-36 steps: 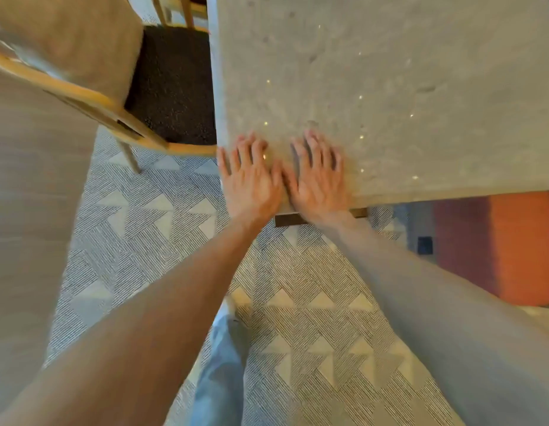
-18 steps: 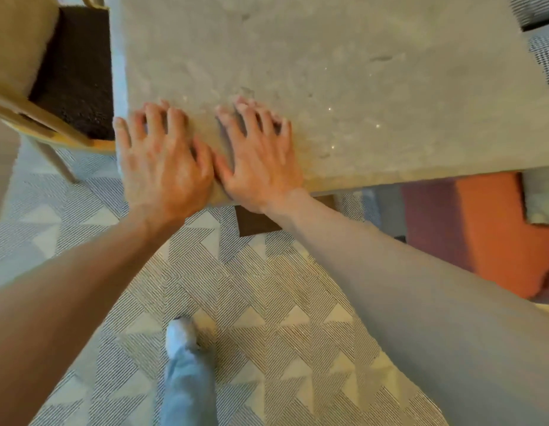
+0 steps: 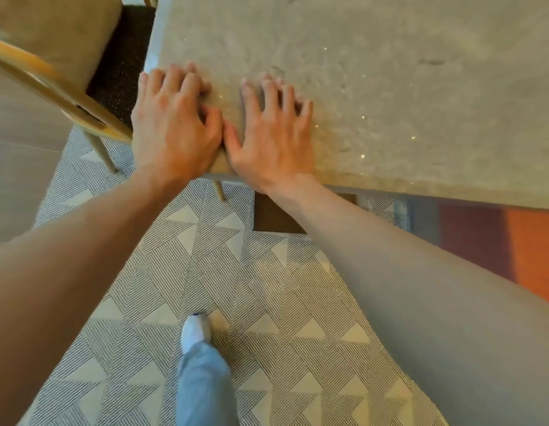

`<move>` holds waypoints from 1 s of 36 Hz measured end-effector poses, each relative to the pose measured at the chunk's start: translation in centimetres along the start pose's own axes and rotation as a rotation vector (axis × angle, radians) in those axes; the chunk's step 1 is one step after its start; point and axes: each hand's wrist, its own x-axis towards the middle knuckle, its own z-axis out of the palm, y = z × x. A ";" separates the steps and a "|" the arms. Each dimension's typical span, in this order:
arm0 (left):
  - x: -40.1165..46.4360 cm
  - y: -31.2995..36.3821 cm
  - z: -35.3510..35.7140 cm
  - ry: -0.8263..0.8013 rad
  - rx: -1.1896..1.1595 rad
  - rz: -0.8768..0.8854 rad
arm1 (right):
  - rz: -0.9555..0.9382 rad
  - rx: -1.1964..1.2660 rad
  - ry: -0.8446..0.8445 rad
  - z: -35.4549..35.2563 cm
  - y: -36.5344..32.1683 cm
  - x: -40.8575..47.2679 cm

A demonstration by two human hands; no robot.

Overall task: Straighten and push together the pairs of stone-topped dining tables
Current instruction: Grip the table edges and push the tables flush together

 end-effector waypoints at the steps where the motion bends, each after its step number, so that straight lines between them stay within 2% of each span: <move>1: 0.3 -0.3 0.1 0.005 -0.005 0.003 | 0.006 0.005 0.001 0.1 -0.2 0.3; 36: 5.7 -4.4 0.8 -0.065 -0.091 0.032 | 0.066 0.015 0.015 0.9 -3.7 5.7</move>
